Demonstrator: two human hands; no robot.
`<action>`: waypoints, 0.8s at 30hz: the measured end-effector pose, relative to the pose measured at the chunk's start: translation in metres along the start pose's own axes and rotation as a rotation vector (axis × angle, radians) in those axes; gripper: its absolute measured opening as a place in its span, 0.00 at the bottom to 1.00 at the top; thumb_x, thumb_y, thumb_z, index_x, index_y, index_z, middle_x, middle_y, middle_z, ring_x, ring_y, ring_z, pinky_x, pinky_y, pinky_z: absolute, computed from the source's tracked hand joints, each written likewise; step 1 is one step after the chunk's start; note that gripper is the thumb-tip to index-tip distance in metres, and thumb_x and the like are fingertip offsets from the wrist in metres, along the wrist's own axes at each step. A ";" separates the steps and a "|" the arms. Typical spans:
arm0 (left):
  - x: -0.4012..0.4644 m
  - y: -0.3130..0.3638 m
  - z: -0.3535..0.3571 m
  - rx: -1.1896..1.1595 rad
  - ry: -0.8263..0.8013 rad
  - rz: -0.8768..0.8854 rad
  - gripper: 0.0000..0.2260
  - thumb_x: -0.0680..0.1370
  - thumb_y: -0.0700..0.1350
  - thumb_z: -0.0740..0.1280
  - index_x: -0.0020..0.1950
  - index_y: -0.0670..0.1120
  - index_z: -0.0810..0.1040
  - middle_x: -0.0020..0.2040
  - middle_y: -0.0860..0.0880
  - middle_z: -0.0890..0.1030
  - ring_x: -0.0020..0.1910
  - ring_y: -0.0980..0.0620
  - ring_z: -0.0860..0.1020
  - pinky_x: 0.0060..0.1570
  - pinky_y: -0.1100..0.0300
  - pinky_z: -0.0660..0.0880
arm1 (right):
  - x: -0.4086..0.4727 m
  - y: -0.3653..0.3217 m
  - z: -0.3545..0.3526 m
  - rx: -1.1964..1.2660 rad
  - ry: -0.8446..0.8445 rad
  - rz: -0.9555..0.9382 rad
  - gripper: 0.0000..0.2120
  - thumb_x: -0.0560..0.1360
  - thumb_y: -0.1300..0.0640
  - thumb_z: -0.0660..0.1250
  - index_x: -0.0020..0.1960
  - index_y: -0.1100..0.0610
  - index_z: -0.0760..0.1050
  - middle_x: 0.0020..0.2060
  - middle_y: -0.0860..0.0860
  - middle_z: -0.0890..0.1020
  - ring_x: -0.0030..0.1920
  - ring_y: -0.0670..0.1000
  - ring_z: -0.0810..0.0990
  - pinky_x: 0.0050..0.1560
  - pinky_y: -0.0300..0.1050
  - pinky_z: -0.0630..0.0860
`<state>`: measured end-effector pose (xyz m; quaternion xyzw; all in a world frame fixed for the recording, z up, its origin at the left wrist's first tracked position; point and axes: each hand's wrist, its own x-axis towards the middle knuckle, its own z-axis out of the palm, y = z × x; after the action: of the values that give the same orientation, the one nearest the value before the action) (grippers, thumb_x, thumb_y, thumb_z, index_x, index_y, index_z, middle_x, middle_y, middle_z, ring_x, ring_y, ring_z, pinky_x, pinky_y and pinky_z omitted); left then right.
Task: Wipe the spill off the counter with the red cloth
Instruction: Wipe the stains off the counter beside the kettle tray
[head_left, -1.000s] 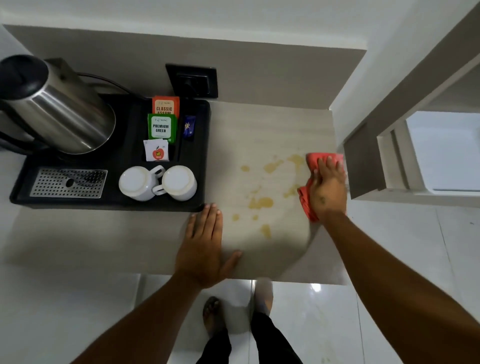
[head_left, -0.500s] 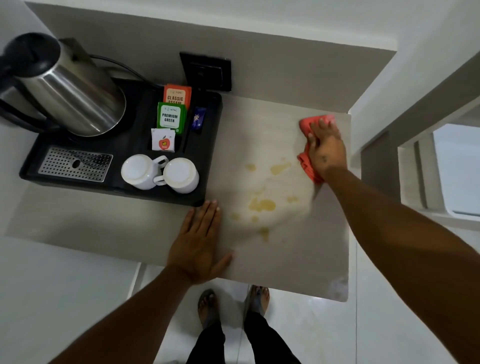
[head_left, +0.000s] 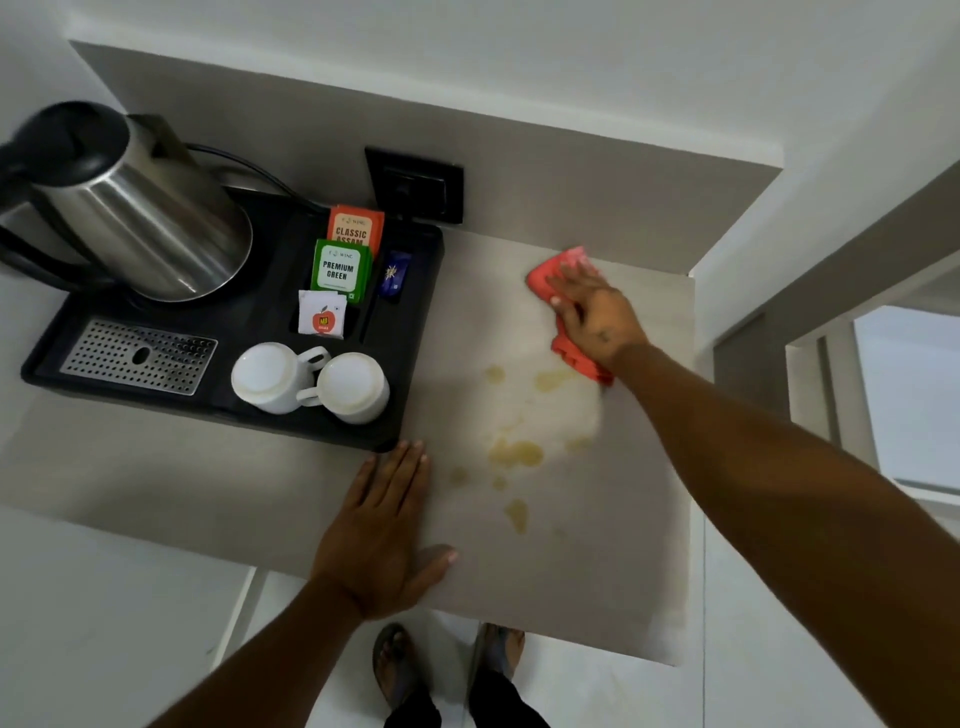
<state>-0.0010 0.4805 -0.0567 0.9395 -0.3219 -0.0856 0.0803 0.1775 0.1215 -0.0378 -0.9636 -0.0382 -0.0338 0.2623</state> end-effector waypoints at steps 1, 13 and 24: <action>-0.001 0.000 0.000 -0.007 0.004 0.004 0.44 0.78 0.69 0.58 0.82 0.37 0.56 0.83 0.39 0.57 0.83 0.41 0.52 0.79 0.39 0.54 | -0.007 -0.007 0.006 0.002 -0.034 -0.065 0.18 0.80 0.59 0.64 0.70 0.57 0.74 0.72 0.58 0.71 0.76 0.58 0.63 0.76 0.52 0.57; 0.000 -0.002 0.000 0.004 -0.004 0.003 0.45 0.78 0.69 0.57 0.82 0.38 0.52 0.84 0.39 0.55 0.84 0.42 0.50 0.80 0.41 0.51 | 0.015 -0.046 0.024 0.062 -0.085 -0.179 0.16 0.79 0.52 0.68 0.65 0.55 0.78 0.69 0.56 0.75 0.75 0.56 0.65 0.76 0.49 0.54; 0.000 -0.002 0.000 -0.007 0.007 -0.012 0.46 0.78 0.70 0.58 0.82 0.37 0.52 0.83 0.38 0.55 0.83 0.42 0.51 0.80 0.42 0.51 | -0.059 -0.075 0.040 0.109 -0.106 -0.288 0.14 0.77 0.54 0.71 0.61 0.55 0.81 0.66 0.56 0.78 0.73 0.57 0.67 0.76 0.56 0.59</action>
<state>-0.0001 0.4817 -0.0573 0.9413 -0.3159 -0.0838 0.0844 0.1137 0.2029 -0.0397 -0.9329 -0.1914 -0.0181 0.3044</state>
